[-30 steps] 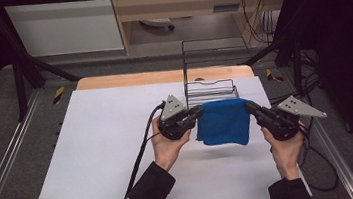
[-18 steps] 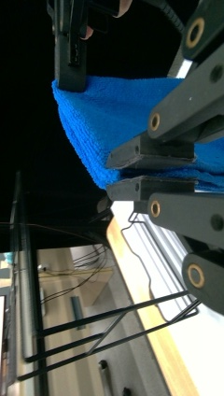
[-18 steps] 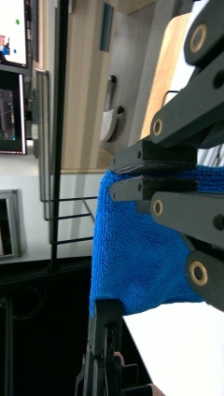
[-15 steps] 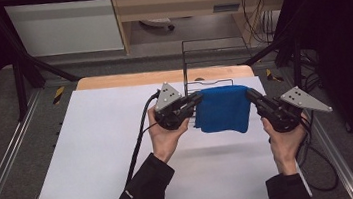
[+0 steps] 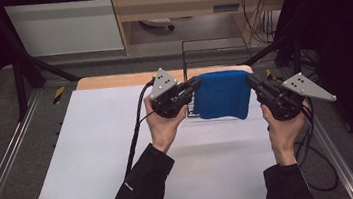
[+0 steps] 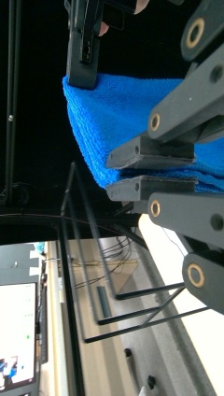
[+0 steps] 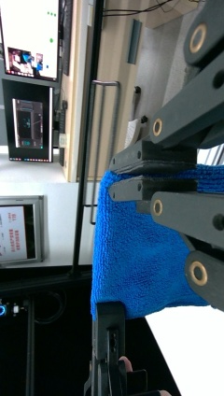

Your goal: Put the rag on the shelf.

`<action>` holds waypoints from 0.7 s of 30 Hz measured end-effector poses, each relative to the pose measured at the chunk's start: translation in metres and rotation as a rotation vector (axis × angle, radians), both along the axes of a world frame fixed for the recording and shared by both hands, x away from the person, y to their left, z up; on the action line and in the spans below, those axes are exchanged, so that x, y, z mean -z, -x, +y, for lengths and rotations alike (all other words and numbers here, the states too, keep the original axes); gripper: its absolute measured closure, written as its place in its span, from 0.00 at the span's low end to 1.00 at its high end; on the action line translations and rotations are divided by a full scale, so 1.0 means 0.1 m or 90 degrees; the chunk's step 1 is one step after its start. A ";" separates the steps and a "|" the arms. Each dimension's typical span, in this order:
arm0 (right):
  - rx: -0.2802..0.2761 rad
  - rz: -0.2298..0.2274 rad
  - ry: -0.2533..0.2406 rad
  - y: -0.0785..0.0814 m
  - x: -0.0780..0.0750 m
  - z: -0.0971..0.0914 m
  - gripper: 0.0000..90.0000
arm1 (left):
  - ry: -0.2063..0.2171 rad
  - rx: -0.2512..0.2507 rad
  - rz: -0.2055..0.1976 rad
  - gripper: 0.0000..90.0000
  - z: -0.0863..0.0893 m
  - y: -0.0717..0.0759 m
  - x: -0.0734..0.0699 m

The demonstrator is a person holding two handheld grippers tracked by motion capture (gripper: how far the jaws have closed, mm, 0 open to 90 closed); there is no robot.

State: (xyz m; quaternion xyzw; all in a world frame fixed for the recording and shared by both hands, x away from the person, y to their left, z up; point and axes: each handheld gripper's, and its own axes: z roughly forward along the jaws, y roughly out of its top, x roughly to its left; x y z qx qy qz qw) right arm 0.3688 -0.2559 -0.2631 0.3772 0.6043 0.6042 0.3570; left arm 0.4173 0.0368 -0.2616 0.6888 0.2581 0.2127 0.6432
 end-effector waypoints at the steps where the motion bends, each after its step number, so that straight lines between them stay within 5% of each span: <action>1: 0.000 -0.003 0.001 0.00 -0.02 0.00 0.96 | -0.001 0.000 -0.003 0.94 0.00 -0.01 -0.03; 21: 0.025 -0.059 0.001 -0.13 -0.49 0.01 0.96 | 0.034 -0.008 -0.031 0.94 -0.07 -0.18 -0.44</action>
